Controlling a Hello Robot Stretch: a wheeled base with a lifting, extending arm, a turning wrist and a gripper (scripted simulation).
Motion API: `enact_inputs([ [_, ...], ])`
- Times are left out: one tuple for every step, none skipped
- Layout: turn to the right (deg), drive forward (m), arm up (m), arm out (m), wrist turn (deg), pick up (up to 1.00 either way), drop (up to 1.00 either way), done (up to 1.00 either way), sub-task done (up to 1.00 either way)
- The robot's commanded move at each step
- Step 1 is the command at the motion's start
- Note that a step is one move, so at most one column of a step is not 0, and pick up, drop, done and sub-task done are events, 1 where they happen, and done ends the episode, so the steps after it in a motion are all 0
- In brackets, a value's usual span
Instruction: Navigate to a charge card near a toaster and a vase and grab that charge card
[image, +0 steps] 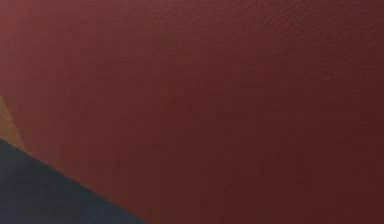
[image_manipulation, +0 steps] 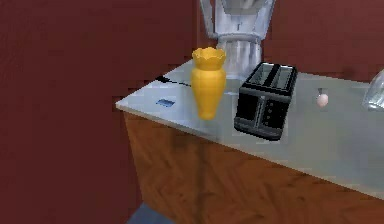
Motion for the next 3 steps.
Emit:
enact_inputs([
  [-3.0,0.00,0.00,0.00,0.0,0.00,0.00,0.00,0.00],
  [45.0,0.00,0.00,0.00,0.0,0.00,0.00,0.00,0.00],
  [27.0,0.00,0.00,0.00,0.0,0.00,0.00,0.00,0.00],
])
